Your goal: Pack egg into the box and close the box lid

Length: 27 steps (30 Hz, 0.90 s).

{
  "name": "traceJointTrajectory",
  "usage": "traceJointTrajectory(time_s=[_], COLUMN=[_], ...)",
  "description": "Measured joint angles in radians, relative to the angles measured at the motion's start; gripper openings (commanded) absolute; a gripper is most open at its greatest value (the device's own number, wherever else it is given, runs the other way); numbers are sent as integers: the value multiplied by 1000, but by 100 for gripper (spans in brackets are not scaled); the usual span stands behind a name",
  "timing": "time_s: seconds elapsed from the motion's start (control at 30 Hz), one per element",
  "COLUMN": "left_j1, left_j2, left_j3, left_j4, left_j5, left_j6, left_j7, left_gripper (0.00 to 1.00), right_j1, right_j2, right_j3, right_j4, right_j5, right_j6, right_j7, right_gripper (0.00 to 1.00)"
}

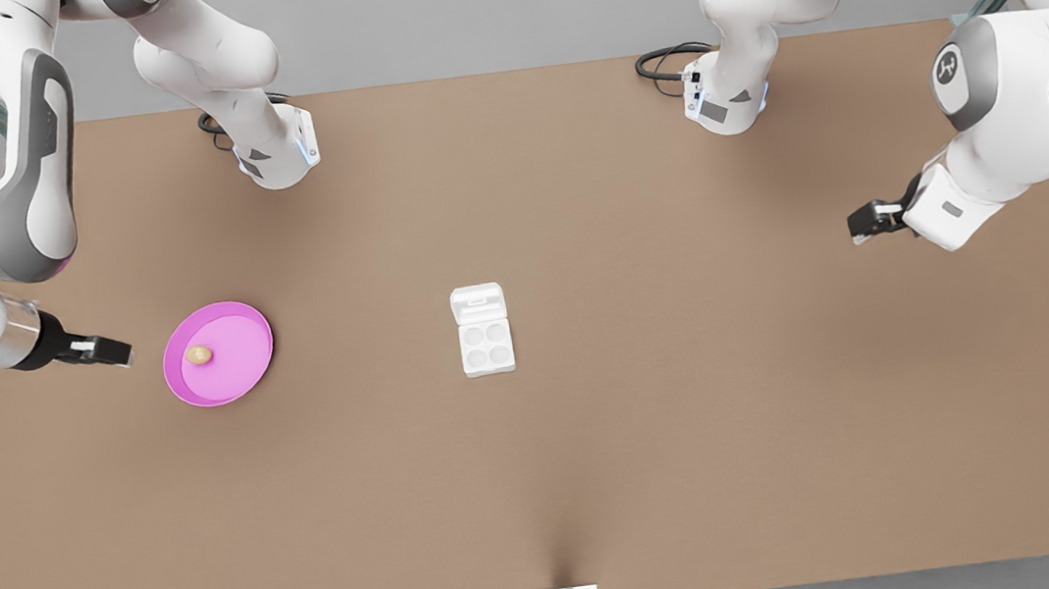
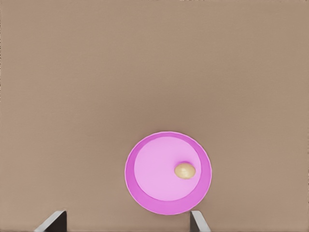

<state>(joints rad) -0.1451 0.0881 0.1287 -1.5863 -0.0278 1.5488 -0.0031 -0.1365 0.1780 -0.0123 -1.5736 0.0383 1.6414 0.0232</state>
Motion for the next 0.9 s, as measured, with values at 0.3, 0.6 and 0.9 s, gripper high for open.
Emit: traceJointTrajectory(time_s=[0.3, 0.6, 0.9], left_j1=[3, 5, 5], left_j2=[54, 82, 84], left_j3=[-1, 3, 0], left_j4=[63, 69, 69], left_j5=[-2, -4, -4], left_j6=[-128, -133, -144], left_j7=[2, 14, 14], left_gripper=[100, 100, 100], right_j1=[-9, 50, -82], right_j2=[-73, -213, -2], right_j3=[-9, 8, 0], right_j4=[-404, -1362, -1255], right_j5=[-48, -48, -35], right_j6=[533, 1873, 1875], right_j7=[1, 0, 3], right_gripper=[100, 100, 100])
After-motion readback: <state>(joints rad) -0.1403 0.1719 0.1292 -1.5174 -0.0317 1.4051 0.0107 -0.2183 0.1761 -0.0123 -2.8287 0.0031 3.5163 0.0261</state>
